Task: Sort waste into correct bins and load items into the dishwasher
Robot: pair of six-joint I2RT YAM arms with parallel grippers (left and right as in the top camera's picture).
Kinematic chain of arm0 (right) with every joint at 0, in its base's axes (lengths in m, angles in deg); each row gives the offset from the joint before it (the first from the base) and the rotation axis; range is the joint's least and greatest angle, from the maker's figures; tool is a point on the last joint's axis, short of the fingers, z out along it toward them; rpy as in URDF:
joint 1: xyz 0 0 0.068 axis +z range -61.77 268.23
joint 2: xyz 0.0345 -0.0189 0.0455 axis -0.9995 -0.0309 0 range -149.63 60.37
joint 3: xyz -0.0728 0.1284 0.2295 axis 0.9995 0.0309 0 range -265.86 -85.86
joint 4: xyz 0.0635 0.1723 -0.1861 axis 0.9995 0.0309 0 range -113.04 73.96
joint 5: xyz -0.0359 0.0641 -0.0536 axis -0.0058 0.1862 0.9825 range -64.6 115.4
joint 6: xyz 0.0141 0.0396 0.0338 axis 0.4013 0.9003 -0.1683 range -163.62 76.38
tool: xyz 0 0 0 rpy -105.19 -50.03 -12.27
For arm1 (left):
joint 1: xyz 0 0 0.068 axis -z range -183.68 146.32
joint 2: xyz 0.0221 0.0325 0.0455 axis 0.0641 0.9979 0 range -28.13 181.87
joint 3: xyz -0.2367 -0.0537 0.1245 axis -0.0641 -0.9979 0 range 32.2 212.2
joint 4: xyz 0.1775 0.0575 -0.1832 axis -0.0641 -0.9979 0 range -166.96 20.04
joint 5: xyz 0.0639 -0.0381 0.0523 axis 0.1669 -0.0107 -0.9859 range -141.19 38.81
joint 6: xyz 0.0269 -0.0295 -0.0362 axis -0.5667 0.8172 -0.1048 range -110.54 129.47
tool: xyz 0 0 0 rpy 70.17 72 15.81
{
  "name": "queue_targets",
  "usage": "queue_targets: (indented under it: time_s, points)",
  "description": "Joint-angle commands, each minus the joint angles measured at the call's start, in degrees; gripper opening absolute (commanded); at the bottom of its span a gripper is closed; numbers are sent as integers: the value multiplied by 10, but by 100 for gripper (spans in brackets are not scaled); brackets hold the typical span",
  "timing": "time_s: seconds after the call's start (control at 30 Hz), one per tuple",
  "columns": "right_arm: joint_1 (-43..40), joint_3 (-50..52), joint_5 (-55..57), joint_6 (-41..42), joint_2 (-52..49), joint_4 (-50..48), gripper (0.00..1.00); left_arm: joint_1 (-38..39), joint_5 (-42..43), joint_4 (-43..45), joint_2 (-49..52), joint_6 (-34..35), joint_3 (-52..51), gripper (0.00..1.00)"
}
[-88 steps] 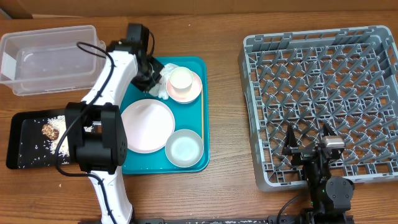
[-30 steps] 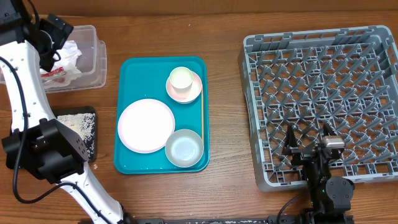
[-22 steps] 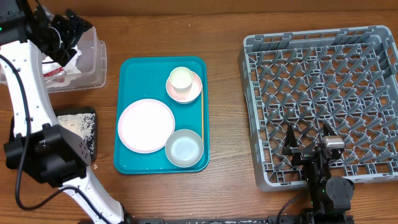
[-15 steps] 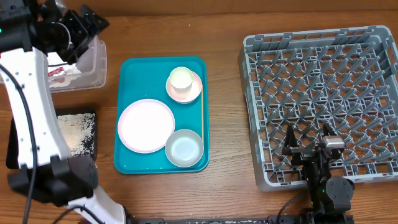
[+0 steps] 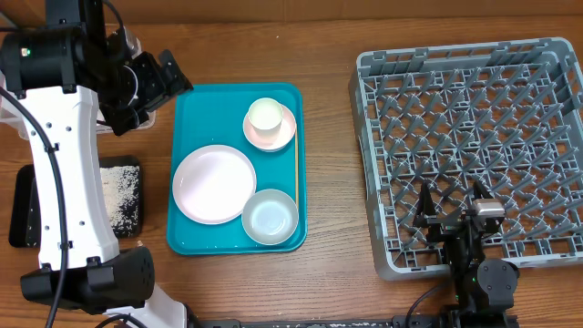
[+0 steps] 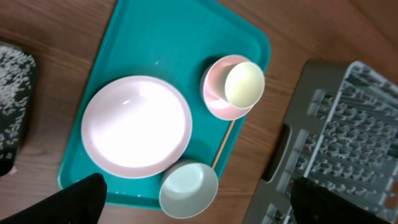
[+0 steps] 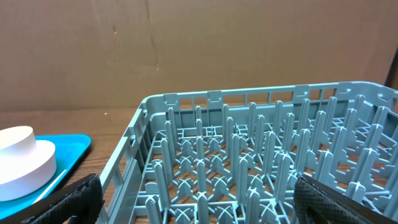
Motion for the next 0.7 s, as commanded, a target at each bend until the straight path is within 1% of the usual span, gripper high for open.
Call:
queue_targets:
  time_s: [0.0, 0.13, 0.47, 0.67]
  points:
    - [2, 6, -1, -3, 5, -3, 100, 14, -24, -20, 3, -25, -1, 95]
    - [2, 6, -1, -3, 5, -3, 100, 32, -34, -42, 3, -35, -1, 95]
    - [2, 6, -1, -3, 5, -3, 100, 102, -63, -43, 2, -37, -1, 94]
    - [2, 6, -1, -3, 5, -3, 100, 136, -73, -43, 3, -37, -7, 96]
